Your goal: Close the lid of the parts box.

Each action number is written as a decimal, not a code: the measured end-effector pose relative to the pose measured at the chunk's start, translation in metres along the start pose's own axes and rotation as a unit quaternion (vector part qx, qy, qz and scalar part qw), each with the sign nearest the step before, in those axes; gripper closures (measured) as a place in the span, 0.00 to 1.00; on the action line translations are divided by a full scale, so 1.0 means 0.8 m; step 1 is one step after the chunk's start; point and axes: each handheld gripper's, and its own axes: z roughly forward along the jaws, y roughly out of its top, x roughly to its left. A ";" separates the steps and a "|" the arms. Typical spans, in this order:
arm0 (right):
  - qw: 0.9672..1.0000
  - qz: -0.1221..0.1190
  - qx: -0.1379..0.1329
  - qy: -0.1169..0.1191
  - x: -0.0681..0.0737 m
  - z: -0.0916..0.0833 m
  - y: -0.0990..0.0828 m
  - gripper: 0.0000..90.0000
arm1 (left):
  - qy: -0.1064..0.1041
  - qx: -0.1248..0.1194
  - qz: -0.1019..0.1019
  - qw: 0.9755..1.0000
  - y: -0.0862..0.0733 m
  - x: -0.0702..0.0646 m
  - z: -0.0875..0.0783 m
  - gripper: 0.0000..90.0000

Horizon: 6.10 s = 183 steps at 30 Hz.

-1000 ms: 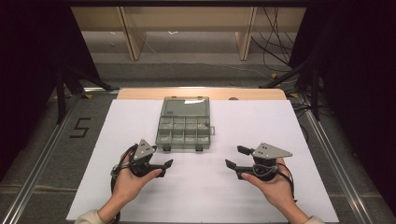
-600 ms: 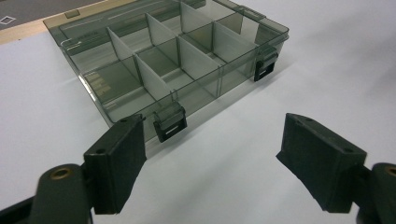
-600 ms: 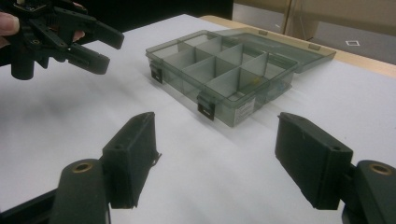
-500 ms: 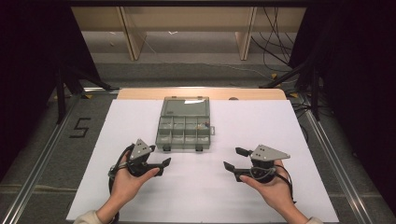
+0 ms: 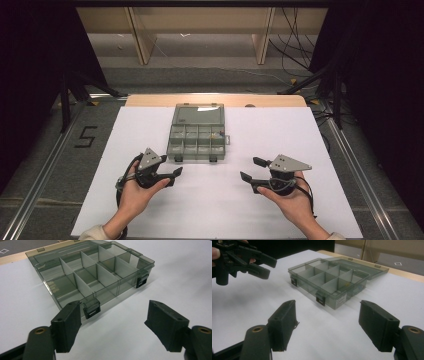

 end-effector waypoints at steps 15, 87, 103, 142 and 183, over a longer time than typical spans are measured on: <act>0.999 -0.013 -0.029 -0.002 0.011 -0.006 0.008 0.34 | 0.033 0.036 -0.030 0.998 0.081 0.068 0.053 0.44; 0.981 0.132 0.096 -0.101 -0.135 0.188 0.130 0.59 | 0.175 -0.012 -0.182 0.968 0.110 0.146 0.174 0.99; 0.948 0.215 0.176 -0.155 -0.159 0.263 0.132 0.88 | 0.163 -0.022 -0.184 0.969 0.113 0.146 0.168 0.99; 0.960 0.187 0.070 -0.198 -0.123 0.248 0.120 0.98 | 0.134 0.003 -0.171 0.976 0.119 0.161 0.173 0.98; 0.965 0.158 0.040 -0.203 -0.126 0.242 0.147 0.99 | 0.111 -0.045 -0.115 0.986 0.129 0.165 0.148 0.84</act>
